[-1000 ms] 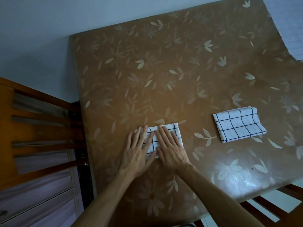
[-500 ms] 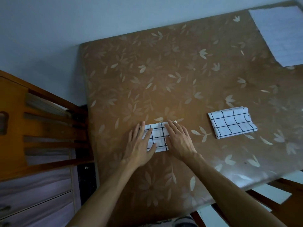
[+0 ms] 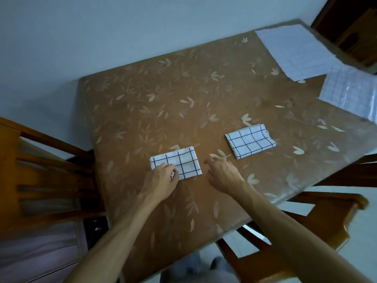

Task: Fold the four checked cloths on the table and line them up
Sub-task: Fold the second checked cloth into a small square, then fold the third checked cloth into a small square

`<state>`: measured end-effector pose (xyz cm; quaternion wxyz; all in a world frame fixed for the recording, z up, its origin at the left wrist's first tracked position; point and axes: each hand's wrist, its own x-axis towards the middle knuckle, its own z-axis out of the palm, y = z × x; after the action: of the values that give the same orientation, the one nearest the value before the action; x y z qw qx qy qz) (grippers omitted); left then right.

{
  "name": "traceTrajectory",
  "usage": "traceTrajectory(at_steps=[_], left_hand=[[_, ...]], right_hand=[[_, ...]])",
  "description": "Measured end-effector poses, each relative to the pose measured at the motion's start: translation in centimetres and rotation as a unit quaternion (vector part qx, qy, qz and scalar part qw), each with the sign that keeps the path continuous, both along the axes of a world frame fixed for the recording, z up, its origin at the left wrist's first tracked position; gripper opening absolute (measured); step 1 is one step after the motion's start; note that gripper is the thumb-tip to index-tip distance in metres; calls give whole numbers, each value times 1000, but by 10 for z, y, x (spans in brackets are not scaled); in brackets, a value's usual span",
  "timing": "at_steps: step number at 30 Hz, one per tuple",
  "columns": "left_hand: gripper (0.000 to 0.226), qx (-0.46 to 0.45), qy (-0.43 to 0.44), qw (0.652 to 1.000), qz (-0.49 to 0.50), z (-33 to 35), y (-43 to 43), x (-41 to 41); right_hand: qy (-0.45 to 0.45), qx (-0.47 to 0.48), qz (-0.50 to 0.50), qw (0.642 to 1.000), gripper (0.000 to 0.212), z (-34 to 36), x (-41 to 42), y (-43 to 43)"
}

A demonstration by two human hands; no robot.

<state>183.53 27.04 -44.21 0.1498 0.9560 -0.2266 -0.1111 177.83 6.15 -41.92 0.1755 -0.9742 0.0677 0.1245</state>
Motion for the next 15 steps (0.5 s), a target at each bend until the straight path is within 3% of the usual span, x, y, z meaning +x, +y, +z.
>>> traceTrajectory(at_steps=[8, 15], left_hand=[[35, -11, 29, 999, -9, 36, -60, -58], [29, -37, 11, 999, -23, 74, -126, -134]], right_hand=[[-17, -22, -38, 999, 39, 37, -83, -51], [-51, 7, -82, 995, 37, 72, -193, -107]])
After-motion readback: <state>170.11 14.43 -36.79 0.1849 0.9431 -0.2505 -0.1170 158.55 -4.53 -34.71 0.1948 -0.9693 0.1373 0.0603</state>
